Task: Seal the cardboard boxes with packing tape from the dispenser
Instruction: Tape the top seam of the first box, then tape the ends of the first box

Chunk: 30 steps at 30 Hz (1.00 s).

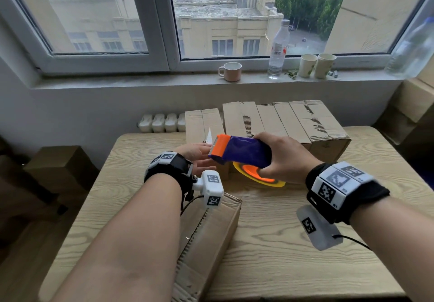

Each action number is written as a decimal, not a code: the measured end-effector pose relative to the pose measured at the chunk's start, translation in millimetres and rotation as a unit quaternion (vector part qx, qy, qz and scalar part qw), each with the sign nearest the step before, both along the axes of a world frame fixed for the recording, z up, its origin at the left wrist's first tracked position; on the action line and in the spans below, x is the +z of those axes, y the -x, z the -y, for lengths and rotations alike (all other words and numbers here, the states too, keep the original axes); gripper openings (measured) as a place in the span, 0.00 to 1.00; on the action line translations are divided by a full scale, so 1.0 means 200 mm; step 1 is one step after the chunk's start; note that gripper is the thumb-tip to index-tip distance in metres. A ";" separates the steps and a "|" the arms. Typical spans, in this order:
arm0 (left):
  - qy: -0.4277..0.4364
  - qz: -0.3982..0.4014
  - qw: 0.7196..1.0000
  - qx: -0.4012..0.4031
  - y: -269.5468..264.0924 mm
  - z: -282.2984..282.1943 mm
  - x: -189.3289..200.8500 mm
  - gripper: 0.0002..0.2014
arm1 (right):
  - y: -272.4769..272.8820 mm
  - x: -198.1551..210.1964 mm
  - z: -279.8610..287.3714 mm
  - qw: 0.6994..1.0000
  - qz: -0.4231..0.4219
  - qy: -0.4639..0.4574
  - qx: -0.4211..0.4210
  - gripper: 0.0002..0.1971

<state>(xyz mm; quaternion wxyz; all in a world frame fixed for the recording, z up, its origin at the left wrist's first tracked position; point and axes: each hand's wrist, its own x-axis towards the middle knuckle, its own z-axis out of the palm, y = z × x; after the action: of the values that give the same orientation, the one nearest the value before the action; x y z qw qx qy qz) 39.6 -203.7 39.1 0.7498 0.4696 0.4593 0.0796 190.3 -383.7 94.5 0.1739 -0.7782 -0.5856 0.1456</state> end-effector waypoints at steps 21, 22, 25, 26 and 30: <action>-0.008 -0.083 0.996 0.030 0.09 0.02 -0.07 0.08 | 0.13 0.03 0.00 0.996 0.067 0.013 0.056 0.35; -0.015 -0.089 0.996 0.027 0.09 0.03 -0.07 0.09 | 0.14 0.03 0.00 0.995 0.069 0.023 0.062 0.36; -0.028 -0.115 0.993 0.001 0.10 0.03 -0.09 0.08 | 0.17 0.05 -0.01 0.991 0.076 0.063 0.086 0.37; -0.031 -0.121 0.992 0.000 0.10 0.03 -0.10 0.07 | 0.18 0.06 -0.01 0.990 0.082 0.072 0.093 0.38; -0.070 -0.130 0.988 0.043 0.16 0.00 -0.16 0.16 | 0.17 0.06 0.03 0.981 0.122 0.100 0.109 0.38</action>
<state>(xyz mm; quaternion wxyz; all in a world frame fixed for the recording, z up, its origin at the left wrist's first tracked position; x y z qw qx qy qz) 7.7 -203.6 7.3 0.6449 0.5072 0.5658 0.0818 156.7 -388.9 107.1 0.0056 -0.7350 -0.6664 0.1248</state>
